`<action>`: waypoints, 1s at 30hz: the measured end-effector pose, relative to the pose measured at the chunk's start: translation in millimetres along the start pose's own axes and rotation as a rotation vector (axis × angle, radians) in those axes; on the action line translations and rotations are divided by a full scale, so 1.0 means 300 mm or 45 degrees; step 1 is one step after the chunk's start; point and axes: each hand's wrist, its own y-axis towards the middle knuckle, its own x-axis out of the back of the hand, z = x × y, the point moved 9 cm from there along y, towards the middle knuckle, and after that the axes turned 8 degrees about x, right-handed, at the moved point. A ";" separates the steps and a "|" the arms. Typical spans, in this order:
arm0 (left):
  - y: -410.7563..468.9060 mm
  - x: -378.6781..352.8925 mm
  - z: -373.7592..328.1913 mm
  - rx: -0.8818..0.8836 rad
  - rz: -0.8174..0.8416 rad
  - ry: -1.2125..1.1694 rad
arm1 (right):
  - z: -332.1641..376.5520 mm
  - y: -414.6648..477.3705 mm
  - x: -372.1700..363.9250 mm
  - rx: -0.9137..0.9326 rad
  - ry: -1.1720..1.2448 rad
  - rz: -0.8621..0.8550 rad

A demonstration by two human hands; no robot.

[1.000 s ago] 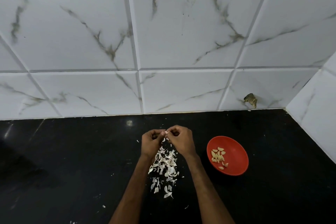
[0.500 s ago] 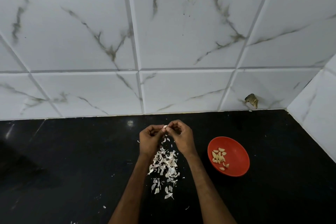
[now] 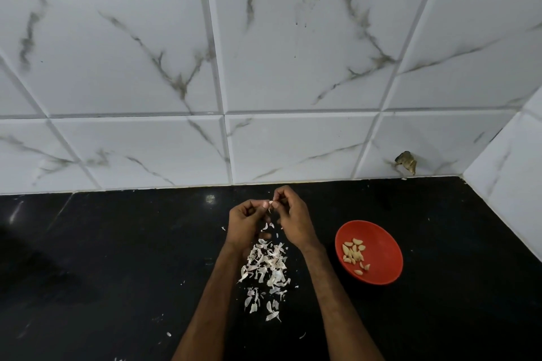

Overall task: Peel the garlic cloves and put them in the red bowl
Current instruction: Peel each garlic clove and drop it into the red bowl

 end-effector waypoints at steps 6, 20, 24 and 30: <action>0.009 -0.002 -0.013 -0.033 -0.014 -0.178 | 0.037 0.010 -0.002 -0.035 0.227 0.025; 0.008 0.007 -0.061 -0.181 0.015 -0.368 | 0.130 0.041 0.001 0.168 0.108 -0.152; 0.003 0.003 -0.060 -0.207 -0.083 -0.409 | 0.138 0.038 0.004 0.200 0.053 -0.232; 0.003 -0.019 -0.102 -0.232 -0.058 -0.439 | 0.148 0.043 0.049 0.123 0.287 -0.299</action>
